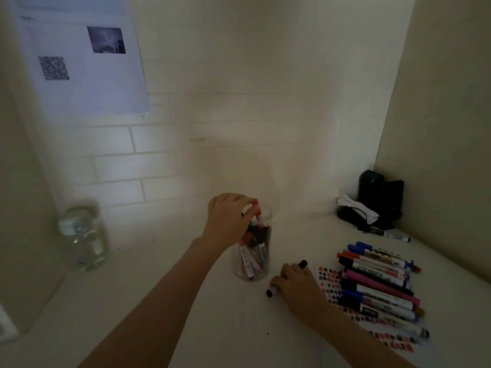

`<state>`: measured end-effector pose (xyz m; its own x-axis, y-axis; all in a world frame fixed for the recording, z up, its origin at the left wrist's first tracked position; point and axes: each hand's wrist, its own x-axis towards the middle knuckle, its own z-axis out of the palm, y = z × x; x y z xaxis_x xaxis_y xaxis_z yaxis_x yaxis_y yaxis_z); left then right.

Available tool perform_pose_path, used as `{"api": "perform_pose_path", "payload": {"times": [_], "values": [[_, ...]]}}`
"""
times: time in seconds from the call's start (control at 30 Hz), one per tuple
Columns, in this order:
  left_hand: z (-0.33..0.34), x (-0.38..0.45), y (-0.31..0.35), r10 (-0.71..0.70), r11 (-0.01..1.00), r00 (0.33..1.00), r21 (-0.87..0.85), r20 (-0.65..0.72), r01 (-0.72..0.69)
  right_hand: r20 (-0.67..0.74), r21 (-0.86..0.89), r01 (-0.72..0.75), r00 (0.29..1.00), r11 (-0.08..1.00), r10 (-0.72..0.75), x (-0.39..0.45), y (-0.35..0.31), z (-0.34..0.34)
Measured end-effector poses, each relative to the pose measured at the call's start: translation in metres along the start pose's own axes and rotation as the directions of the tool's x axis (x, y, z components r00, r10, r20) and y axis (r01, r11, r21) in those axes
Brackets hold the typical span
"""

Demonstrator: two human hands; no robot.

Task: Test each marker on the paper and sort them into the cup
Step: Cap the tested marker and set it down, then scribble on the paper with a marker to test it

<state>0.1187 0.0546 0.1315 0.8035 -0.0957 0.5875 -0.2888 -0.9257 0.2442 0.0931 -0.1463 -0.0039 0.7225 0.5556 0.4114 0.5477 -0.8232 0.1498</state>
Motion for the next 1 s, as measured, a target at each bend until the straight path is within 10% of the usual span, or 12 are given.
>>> {"api": "perform_pose_path", "payload": {"times": [0.17, 0.3, 0.37, 0.5, 0.8, 0.9, 1.0], "values": [[-0.005, -0.001, 0.005, -0.089, 0.994, 0.984, 0.081, 0.156, 0.077, -0.041, 0.29, -0.181, 0.979, 0.94, 0.201, -0.002, 0.002, -0.053], [-0.013, -0.009, 0.024, 0.072, 0.977, 0.959, -0.174, -0.275, -0.123, -0.126, 0.746, -0.375, 0.732, 0.551, 0.67, -0.023, 0.012, -0.098], [-0.01, -0.023, 0.042, 0.137, 0.918, 0.964, -0.336, -0.228, -0.21, 0.027, 0.841, -0.447, 0.598, 0.305, 0.801, -0.033, 0.024, -0.104], [0.021, -0.065, 0.076, 0.177, 0.86, 0.973, -0.504, 0.146, -0.081, 0.317, 0.915, -0.383, 0.481, -0.129, 0.817, -0.054, 0.027, -0.112], [0.064, -0.125, 0.123, 0.215, 0.818, 0.938, -0.575, 0.271, -0.021, 0.46, 0.882, -0.341, 0.469, -0.326, 0.754, -0.099, 0.018, -0.116], [0.061, -0.133, 0.132, 0.142, 0.673, 0.942, -0.728, 0.303, 0.132, 0.481, 0.876, -0.314, 0.513, -0.366, 0.711, -0.114, 0.015, -0.118], [0.053, -0.141, 0.141, -0.026, 0.226, 0.895, -0.87, 0.445, 0.439, 0.542, 0.833, -0.263, 0.56, -0.487, 0.626, -0.125, 0.013, -0.128]]}}
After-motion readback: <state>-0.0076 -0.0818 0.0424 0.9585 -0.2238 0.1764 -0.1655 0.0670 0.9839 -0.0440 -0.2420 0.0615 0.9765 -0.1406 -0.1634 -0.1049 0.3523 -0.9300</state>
